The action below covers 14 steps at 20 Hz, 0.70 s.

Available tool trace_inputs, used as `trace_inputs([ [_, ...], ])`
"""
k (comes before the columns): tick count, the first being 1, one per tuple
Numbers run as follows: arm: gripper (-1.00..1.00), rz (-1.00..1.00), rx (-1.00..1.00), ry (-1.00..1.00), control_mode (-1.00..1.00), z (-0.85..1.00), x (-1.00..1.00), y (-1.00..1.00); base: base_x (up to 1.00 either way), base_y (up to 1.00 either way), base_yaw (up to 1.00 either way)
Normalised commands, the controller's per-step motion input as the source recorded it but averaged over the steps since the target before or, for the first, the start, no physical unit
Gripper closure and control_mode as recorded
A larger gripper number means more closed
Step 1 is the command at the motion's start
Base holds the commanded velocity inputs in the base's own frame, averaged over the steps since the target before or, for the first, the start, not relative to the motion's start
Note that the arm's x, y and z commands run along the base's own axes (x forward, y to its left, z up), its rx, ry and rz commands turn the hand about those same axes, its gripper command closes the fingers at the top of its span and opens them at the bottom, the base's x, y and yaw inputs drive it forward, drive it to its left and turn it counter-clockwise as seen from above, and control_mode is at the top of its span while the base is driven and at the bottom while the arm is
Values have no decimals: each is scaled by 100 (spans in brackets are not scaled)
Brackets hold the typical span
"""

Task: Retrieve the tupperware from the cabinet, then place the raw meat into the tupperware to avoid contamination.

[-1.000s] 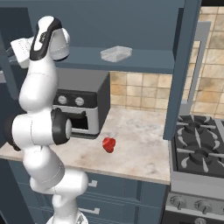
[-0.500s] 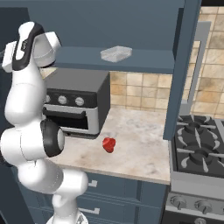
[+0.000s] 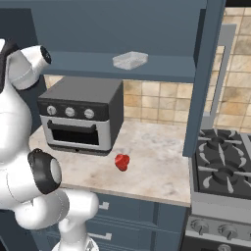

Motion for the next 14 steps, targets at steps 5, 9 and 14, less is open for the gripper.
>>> trace_inputs([
  [5, -100, -29, -1, 0, -100, -23, -1, 43, 0, 0, 0],
  [9, -100, -23, -3, 0, -100, -11, -4, 17, 0, 0, 0],
  [14, -100, -5, 0, 1, -100, -3, -8, -22, 0, 0, 0],
])
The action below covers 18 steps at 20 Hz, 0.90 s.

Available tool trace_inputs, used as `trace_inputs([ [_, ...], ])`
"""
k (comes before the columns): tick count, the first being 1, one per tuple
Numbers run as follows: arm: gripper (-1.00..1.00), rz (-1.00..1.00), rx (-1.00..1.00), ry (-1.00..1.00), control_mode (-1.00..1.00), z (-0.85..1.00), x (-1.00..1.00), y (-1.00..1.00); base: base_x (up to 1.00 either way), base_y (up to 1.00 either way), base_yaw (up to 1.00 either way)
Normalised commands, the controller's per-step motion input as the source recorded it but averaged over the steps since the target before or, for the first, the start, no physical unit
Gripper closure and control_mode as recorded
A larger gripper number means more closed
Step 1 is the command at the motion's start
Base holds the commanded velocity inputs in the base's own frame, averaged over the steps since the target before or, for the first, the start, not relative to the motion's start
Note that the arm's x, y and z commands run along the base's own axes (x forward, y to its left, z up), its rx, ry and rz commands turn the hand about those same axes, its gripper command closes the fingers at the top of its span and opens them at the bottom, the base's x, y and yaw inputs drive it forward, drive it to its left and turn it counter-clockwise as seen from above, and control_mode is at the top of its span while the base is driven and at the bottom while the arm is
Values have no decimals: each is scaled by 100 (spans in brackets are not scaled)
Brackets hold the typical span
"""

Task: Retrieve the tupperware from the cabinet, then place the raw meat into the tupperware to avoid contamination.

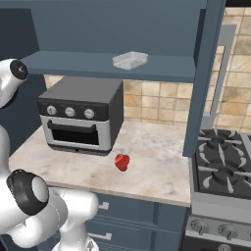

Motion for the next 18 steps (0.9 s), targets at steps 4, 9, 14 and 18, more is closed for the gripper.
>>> trace_inputs([
  [4, -100, 0, 0, 5, -100, 4, 0, -57, 0, 0, 0],
  [9, -100, 1, -5, 5, -100, 1, 7, -70, 0, 0, 0],
  [14, -100, 13, -21, 1, -100, -34, 23, -67, 0, 0, 0],
  [18, -100, 19, -20, 0, -100, -56, 24, -68, 0, 0, 0],
])
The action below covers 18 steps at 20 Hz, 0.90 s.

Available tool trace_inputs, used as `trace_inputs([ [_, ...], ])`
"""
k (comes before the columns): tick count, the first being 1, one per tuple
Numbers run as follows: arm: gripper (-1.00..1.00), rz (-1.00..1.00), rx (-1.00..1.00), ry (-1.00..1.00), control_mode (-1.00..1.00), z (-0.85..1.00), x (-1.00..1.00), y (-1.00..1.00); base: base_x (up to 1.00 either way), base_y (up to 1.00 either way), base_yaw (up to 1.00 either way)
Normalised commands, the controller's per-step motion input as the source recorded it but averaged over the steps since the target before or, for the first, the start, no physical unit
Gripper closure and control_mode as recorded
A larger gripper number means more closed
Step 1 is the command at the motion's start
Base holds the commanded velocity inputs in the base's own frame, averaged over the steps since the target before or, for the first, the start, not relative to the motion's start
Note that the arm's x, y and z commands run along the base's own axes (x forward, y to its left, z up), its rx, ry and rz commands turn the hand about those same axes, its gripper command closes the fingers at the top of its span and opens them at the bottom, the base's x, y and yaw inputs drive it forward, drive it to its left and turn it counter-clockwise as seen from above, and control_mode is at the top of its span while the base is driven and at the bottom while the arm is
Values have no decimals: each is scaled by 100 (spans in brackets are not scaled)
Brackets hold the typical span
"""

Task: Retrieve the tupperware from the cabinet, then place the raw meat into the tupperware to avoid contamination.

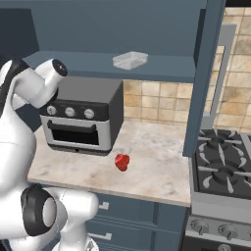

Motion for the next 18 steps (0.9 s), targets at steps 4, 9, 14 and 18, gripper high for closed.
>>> trace_inputs([
  [4, -100, 23, -17, 0, -100, -64, 44, -59, 0, 0, 0],
  [9, -100, 29, -23, 3, -100, -39, 39, -33, 0, 0, 0],
  [14, -100, 38, -32, 0, -100, -25, 12, -8, 0, 0, 0],
  [18, -100, 38, -39, -9, -100, -6, -11, 0, 0, 0, 0],
])
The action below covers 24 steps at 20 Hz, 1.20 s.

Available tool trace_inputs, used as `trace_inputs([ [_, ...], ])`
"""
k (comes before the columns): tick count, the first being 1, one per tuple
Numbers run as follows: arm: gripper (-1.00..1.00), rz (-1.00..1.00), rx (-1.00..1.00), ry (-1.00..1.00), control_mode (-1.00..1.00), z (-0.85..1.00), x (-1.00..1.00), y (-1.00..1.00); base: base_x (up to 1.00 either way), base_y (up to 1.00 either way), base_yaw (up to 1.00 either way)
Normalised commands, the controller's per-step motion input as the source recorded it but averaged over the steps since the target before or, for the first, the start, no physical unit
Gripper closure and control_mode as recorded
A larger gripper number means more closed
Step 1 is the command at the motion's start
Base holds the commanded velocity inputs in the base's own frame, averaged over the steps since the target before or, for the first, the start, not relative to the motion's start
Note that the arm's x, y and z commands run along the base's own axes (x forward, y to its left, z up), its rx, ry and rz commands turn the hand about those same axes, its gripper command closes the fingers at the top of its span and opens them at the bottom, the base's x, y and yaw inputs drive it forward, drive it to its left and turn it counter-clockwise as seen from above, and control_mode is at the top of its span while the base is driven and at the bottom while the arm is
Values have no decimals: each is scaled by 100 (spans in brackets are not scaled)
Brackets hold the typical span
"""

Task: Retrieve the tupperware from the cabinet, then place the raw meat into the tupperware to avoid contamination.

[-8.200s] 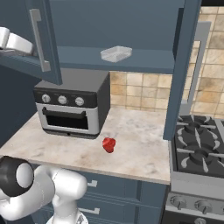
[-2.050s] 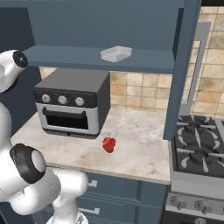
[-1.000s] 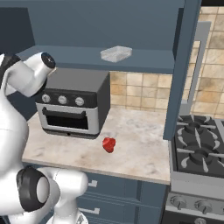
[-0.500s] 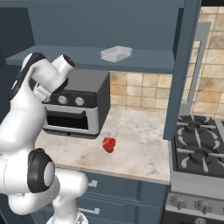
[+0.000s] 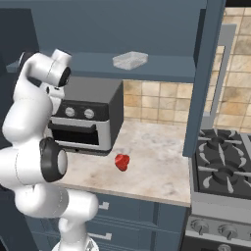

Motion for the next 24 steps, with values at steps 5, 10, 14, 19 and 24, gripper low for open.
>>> trace_inputs([
  [5, -100, 38, -35, -15, -100, 0, -21, -8, 0, 0, 0],
  [10, -100, 33, -25, -27, -100, 0, -28, -34, 0, 0, 0],
  [14, -100, 33, -23, -29, -100, 0, -25, -36, 0, 0, 0],
  [19, -100, 31, -13, -36, -100, 8, -27, -53, 0, 0, 0],
  [24, -100, 30, -4, -25, -100, 23, -1, -55, 0, 0, 0],
])
